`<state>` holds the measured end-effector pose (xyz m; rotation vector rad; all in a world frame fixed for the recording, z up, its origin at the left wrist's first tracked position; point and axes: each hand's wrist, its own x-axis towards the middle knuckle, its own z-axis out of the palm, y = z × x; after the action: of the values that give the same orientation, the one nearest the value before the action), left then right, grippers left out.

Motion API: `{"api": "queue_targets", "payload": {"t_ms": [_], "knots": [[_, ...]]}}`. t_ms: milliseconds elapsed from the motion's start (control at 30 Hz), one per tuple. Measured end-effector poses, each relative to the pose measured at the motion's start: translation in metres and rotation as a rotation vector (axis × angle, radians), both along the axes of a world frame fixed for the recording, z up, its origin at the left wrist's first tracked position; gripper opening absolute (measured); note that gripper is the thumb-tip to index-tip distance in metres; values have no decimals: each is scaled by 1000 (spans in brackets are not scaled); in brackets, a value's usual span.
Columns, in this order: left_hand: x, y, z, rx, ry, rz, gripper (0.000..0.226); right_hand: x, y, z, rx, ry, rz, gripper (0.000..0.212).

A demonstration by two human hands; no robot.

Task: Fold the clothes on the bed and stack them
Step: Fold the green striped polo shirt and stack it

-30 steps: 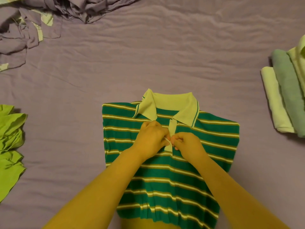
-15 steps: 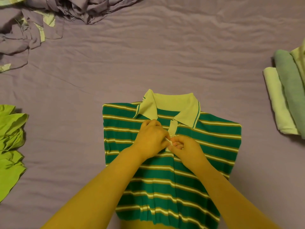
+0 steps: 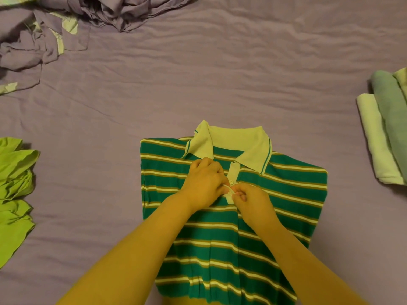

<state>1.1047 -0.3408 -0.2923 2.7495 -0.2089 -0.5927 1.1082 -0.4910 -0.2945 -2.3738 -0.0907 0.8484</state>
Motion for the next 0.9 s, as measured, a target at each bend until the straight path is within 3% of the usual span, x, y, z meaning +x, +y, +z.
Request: {"api": "queue_targets", "payload": {"t_ms": [200, 333, 500, 700, 900], "knots": [[-6, -3, -5, 20, -70, 3, 34, 1, 2, -2, -25, -3, -6, 29], [-14, -7, -2, 24, -258, 158, 27, 2, 2, -3, -12, 22, -43, 28], [-28, -16, -3, 112, -287, 216, 21, 4, 2, 0, 2, 46, -67, 26], [-29, -22, -3, 18, -70, 308, 27, 2, 1, 3, 31, 29, -57, 19], [-26, -23, -7, -68, 29, 472, 23, 0, 0, 0, 10, 18, -10, 23]]}}
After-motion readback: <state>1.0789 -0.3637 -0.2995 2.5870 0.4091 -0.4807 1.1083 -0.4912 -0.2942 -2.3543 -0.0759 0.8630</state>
